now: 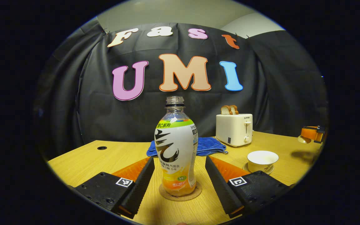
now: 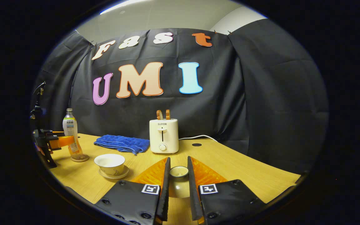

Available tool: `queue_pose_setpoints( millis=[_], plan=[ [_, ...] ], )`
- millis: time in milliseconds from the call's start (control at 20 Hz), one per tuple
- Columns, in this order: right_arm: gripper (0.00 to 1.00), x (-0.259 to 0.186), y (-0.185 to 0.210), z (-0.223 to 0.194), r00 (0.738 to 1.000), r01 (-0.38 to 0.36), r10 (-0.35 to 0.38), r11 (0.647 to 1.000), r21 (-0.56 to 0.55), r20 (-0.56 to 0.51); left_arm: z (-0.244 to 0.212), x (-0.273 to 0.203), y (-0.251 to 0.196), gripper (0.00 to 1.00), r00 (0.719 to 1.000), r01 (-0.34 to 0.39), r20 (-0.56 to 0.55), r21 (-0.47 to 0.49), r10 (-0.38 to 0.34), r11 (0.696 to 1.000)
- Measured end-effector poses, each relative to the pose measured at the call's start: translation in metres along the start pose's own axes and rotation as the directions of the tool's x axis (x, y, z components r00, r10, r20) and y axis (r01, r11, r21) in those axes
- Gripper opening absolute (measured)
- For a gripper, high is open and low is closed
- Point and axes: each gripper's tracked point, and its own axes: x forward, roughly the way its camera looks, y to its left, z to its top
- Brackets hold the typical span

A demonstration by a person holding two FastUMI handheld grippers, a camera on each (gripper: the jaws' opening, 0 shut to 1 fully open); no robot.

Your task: Open the teacup lid with one hand, grasp the water bottle and pour water into the teacup with the other hand; after pouring, place the water bottle on the coaster and then close the teacup lid.

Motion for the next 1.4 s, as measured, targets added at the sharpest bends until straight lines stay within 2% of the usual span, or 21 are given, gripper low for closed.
queue_pose_setpoints(
  millis=[300, 650, 950, 1400],
  plan=[
    [0.32, 0.019, 0.051, -0.004, 0.991, -0.135, 0.135, 0.991, 0.005, -0.014, 0.001, -0.038, 0.046, 0.95, 0.982, -0.186, -0.002, -0.001, 0.186, 0.982],
    [0.32, 0.042, 0.106, -0.007, 0.971, -0.237, 0.237, 0.971, 0.012, -0.014, 0.002, -0.087, 0.091, 0.96, 0.928, -0.373, -0.005, 0.004, 0.373, 0.928],
    [0.32, 0.056, 0.166, -0.011, 0.915, -0.402, 0.402, 0.916, 0.021, -0.022, 0.003, -0.096, 0.096, 0.95, 0.918, -0.395, -0.006, 0.006, 0.396, 0.918],
    [0.32, 0.065, 0.193, -0.021, 0.870, -0.488, 0.488, 0.873, 0.029, -0.073, 0.006, -0.097, 0.097, 0.95, 0.918, -0.397, -0.009, 0.006, 0.397, 0.918]
  ],
)
